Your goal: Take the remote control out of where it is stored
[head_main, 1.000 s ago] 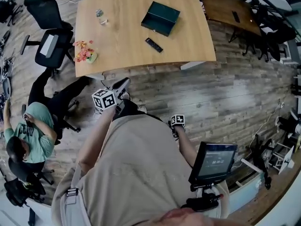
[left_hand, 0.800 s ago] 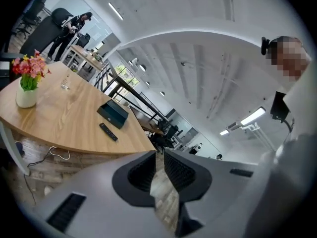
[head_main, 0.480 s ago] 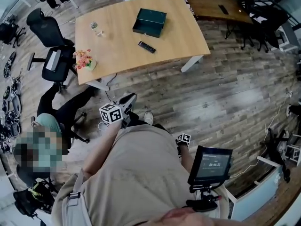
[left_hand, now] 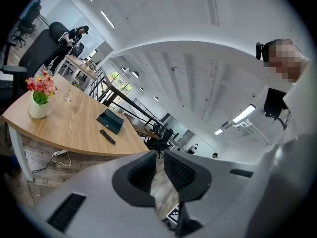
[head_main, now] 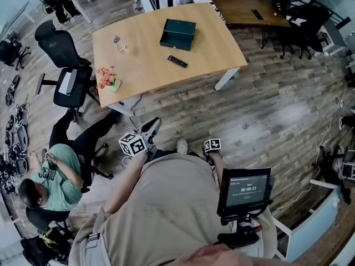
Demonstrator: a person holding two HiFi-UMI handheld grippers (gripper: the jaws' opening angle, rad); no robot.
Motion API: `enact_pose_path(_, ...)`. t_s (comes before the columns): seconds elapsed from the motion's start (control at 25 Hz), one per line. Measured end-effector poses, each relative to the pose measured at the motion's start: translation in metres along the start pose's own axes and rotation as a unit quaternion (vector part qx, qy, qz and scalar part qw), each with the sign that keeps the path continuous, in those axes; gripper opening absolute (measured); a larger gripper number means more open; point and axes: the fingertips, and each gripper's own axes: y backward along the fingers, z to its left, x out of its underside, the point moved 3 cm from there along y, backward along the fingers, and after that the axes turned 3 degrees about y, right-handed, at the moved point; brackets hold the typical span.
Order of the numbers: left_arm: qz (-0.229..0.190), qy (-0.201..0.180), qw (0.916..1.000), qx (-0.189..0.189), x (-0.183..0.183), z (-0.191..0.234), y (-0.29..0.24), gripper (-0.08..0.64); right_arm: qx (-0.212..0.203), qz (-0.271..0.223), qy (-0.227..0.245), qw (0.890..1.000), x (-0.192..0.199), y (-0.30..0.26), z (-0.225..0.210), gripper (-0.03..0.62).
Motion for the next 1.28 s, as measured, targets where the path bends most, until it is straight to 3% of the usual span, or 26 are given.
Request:
enact_pose_path(0.2,-0.026,-0.001,0.9996,0.005,-0.023,0.011,0.072,0.034,0.048,0.025,0.053,0.997,0.015,-0.004,0.047,0.101)
enact_pose_path(0.48,-0.054,0.006,0.9978,-0.036,-0.013,0.059,0.189,0.034,0.055,0.041,0.045,0.997,0.085,-0.028,0.102,0.101)
enact_pose_path(0.76,-0.069,0.026,0.9965,-0.039,-0.007,0.077,0.231,0.034,0.071,0.05,0.067,0.994,0.124,-0.039,0.126,0.101)
enact_pose_path(0.84,-0.066,0.02,0.9972,-0.029,-0.011,0.075,0.23,0.034,0.072,0.01,0.056,0.996,0.105,-0.029,0.134,0.101)
enact_pose_path(0.92,-0.058,0.015,0.998,-0.019,-0.015,0.076,0.229,0.034,0.069,-0.064,0.044,0.995,0.067,-0.009,0.151,0.101)
enact_pose_path(1.0,-0.053,0.016,0.9984,-0.007,-0.021,0.075,0.226,0.034,0.063,-0.151,0.047,0.985,0.021,0.023,0.175,0.101)
enact_pose_path(1.16,-0.049,0.013,0.9984,0.025,-0.033,0.06,0.213,0.034,0.051,-0.291,0.094,0.951,-0.059,0.105,0.23,0.101)
enact_pose_path(1.28,-0.05,-0.004,0.9974,0.052,-0.051,0.04,0.2,0.034,0.027,-0.391,0.121,0.912,-0.104,0.184,0.278,0.101)
